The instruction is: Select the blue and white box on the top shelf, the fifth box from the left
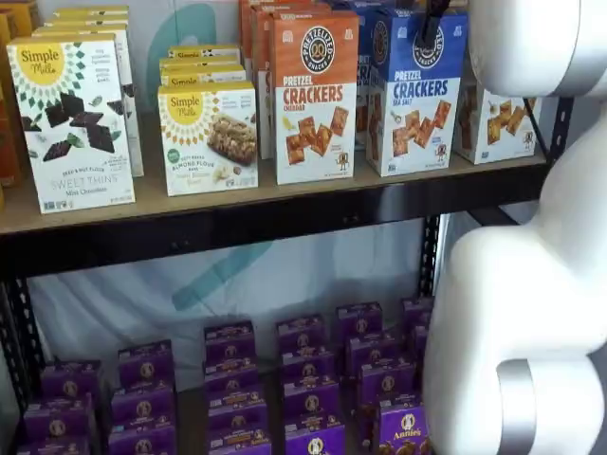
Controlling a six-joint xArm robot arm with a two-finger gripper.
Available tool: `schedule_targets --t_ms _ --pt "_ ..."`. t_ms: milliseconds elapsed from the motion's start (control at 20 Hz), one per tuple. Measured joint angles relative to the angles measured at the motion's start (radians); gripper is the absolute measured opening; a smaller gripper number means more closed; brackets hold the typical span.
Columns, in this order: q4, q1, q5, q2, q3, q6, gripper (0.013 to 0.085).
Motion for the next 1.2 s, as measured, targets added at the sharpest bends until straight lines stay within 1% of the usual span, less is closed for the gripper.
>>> schedule_targets --t_ms 200,650,1200 --pt "-0.022 0.013 -0.014 -0.007 0.015 0.003 0.0850" --pt "-0.055 0.025 -0.036 -0.022 0.047 0.001 0.0850" --pt "-0.063 0.028 -0.049 -0.038 0.077 0.000 0.0850"
